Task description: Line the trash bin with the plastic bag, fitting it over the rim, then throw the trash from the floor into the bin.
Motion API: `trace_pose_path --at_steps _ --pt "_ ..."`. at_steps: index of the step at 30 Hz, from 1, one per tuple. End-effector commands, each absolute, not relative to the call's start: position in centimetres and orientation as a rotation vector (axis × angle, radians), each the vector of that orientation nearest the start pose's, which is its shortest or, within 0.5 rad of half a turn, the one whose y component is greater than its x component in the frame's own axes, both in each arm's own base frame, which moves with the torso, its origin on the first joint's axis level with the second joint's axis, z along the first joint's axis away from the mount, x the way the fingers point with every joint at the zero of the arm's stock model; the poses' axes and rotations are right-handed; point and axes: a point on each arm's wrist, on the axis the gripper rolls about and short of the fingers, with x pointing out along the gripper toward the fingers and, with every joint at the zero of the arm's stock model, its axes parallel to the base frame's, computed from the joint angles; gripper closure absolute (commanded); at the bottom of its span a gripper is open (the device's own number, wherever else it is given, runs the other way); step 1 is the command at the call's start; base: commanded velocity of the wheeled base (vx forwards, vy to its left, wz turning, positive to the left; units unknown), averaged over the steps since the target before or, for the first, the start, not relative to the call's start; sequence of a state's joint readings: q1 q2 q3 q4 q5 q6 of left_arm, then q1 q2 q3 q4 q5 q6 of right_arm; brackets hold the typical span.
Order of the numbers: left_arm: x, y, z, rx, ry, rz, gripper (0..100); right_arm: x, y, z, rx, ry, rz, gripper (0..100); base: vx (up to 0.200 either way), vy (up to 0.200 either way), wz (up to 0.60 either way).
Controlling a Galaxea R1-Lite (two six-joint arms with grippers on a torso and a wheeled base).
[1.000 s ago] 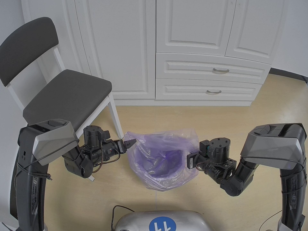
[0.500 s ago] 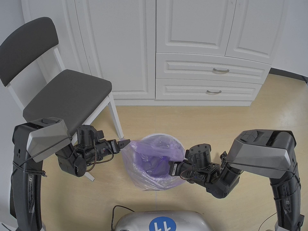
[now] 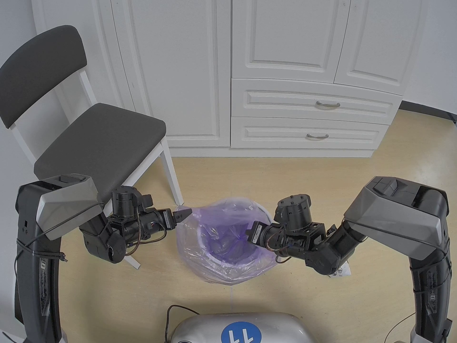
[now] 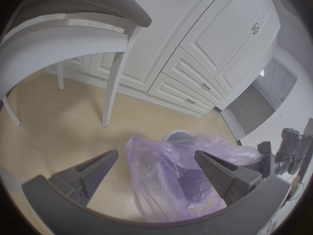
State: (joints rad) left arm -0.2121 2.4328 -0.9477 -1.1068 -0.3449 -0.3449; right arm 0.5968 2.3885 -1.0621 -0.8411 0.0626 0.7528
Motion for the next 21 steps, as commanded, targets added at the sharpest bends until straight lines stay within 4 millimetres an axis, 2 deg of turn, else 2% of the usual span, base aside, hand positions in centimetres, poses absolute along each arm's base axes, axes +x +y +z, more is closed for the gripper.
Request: trace_pose_path --at_steps 1,2,4,11,14,21 --pt "40.1 -9.7 -1.1 -0.358 0.476 -0.484 0 38.7 23.2 -0.4 0.595 0.745 0.332 100 0.0 0.0 0.0" --pt "40.1 -9.9 -1.4 -0.357 0.483 -0.488 0 39.6 22.9 -0.6 0.588 0.78 0.297 100 0.0 0.0 0.0" --pt "40.1 -10.0 -1.7 -0.356 0.489 -0.488 0 39.9 22.9 -0.9 0.579 0.805 0.282 100 0.0 0.0 0.0" --pt "40.1 -10.5 -1.9 -0.355 0.492 -0.499 0 39.8 23.3 -1.6 0.564 0.82 0.284 100 0.0 0.0 0.0" --pt "40.3 -10.7 -1.9 -0.354 0.486 -0.497 0 40.9 23.4 -1.8 0.565 0.775 0.236 100 0.0 0.0 0.0" --pt "40.5 -11.2 -1.9 -0.357 0.476 -0.503 0 41.0 23.4 -2.1 0.561 0.768 0.213 100 0.0 0.0 0.0"
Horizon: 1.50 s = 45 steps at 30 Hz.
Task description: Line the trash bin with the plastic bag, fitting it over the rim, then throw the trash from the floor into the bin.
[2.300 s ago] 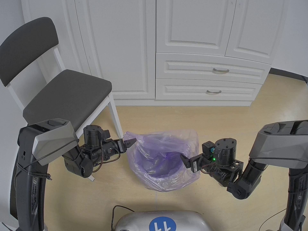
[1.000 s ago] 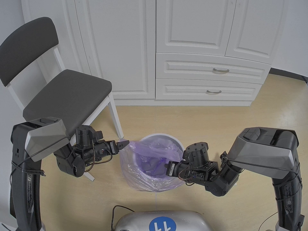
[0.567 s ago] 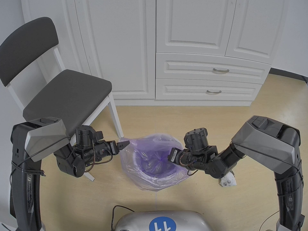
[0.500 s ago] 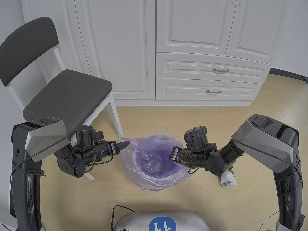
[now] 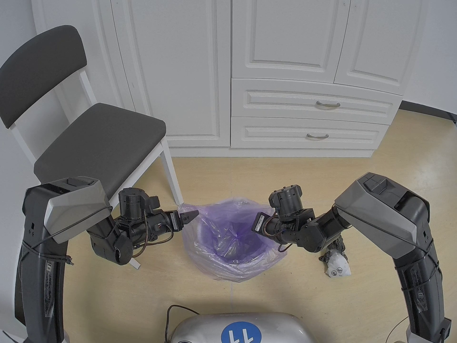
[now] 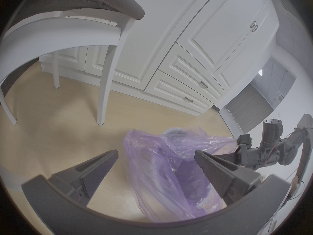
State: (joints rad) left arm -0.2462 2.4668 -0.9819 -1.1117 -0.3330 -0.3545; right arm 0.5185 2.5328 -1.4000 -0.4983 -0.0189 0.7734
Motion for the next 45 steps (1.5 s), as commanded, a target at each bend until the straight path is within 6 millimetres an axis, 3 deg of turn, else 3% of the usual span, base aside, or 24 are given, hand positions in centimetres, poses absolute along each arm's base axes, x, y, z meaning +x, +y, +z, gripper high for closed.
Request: trace_pose_path --at_steps 1,6,7,16,27,38,45 --pt "40.6 -11.2 -1.9 -0.356 0.476 -0.5 0 40.9 23.7 -1.9 0.562 0.76 0.212 100 0.0 0.0 0.0" --pt "40.5 -11.3 -1.9 -0.352 0.476 -0.499 0 40.2 23.3 -1.0 0.542 0.746 0.196 100 0.0 0.0 0.0" --pt "40.5 -11.3 -1.9 -0.353 0.475 -0.499 0 40.1 23.2 -1.0 0.533 0.747 0.197 0 0.0 0.0 0.0" --pt "40.4 -11.3 -1.8 -0.35 0.474 -0.499 0 39.8 22.2 0.3 0.482 0.728 0.204 0 0.0 0.0 0.0" --pt "40.4 -11.6 -1.9 -0.341 0.476 -0.494 0 40.4 20.1 0.1 0.321 0.684 0.144 0 0.0 0.0 0.0" --pt "41.3 -12.6 -1.7 -0.288 0.534 -0.455 0 43.0 17.8 -0.2 0.323 0.626 0.051 0 0.0 0.0 0.0" --pt "42.3 -13.1 -1.7 -0.285 0.53 -0.461 0 44.6 17.8 -0.6 0.363 0.563 -0.03 0 0.0 0.0 0.0"
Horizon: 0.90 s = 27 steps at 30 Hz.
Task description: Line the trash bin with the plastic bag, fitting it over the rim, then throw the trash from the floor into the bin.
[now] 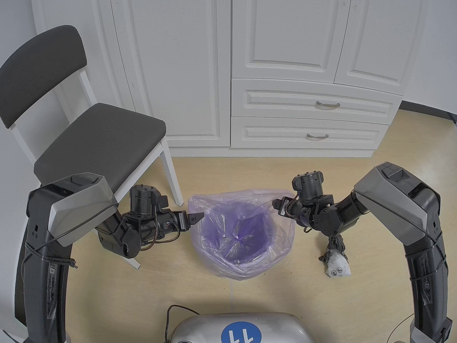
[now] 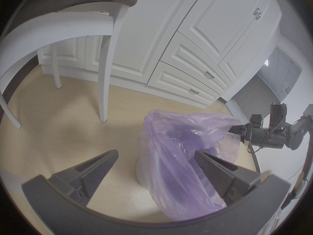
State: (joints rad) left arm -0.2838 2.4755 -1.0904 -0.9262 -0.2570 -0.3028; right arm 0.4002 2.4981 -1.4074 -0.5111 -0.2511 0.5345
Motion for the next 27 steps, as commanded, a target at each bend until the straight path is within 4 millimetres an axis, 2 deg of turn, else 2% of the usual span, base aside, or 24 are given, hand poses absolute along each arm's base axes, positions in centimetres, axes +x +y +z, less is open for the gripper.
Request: trace_pose_path --at_steps 1,7,16,20,22,24,26,27 --pt "42.5 -13.3 -1.7 -0.284 0.529 -0.456 0 44.8 17.9 -0.6 0.375 0.558 -0.032 0 0.0 0.0 0.0" --pt "43.2 -13.8 -1.6 -0.284 0.553 -0.431 0 45.9 18.4 -1.3 0.468 0.533 -0.049 0 0.0 0.0 0.0" --pt "44.1 -14.0 -1.7 -0.297 0.61 -0.385 0 45.9 18.5 -1.9 0.473 0.544 -0.047 0 0.0 0.0 0.0" --pt "45.2 -13.9 -2.2 -0.302 0.624 -0.31 0 45.8 18.7 -2.7 0.463 0.56 -0.047 0 0.0 0.0 0.0" --pt "45.6 -13.8 -2.2 -0.327 0.614 -0.293 0 45.7 18.6 -2.3 0.464 0.556 -0.045 0 0.0 0.0 0.0" --pt "45.8 -13.8 -2.2 -0.336 0.609 -0.284 0 45.7 18.3 -1.1 0.464 0.551 -0.049 0 0.0 0.0 0.0" --pt "45.8 -13.8 -2.3 -0.336 0.609 -0.284 0 45.7 18.2 -1.0 0.463 0.551 -0.048 0 0.0 0.0 0.0" --pt "46.1 -13.7 -2.3 -0.337 0.607 -0.272 0 45.5 17.7 0.6 0.458 0.558 -0.06 0 0.0 0.0 0.0"
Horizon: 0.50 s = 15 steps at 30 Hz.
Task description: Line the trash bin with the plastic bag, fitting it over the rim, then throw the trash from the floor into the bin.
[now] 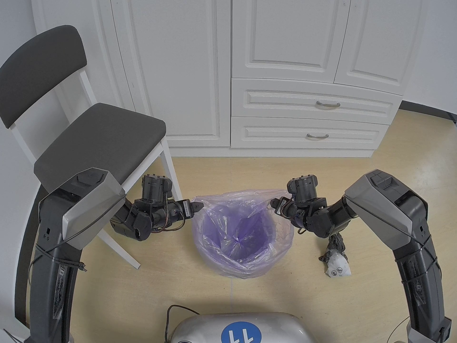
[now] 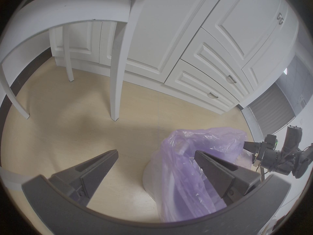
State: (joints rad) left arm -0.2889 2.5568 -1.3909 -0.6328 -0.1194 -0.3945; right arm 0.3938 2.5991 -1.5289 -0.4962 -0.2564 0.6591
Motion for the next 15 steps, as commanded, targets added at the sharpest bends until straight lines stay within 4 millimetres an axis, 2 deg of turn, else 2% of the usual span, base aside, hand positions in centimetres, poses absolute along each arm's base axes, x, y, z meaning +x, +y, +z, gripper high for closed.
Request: trace_pose_path --at_steps 1,4,7,12,15 --pt "46.2 -13.7 -2.4 -0.337 0.602 -0.265 0 45.4 17.3 1.3 0.457 0.566 -0.067 0 0.0 0.0 0.0" --pt "46.3 -13.7 -2.5 -0.336 0.601 -0.26 0 45.2 16.5 2.9 0.46 0.582 -0.069 0 0.0 0.0 0.0" --pt "46.4 -13.7 -2.4 -0.337 0.598 -0.26 0 44.8 16.3 3.6 0.462 0.625 -0.044 0 0.0 0.0 0.0" --pt "46.4 -13.6 -2.6 -0.337 0.6 -0.256 0 44.6 15.8 3.1 0.424 0.695 -0.065 0 0.0 0.0 0.0" --pt "46.8 -13.6 -2.7 -0.33 0.58 -0.222 0 45.0 15.7 1.3 0.411 0.717 -0.079 0 0.0 0.0 0.0"
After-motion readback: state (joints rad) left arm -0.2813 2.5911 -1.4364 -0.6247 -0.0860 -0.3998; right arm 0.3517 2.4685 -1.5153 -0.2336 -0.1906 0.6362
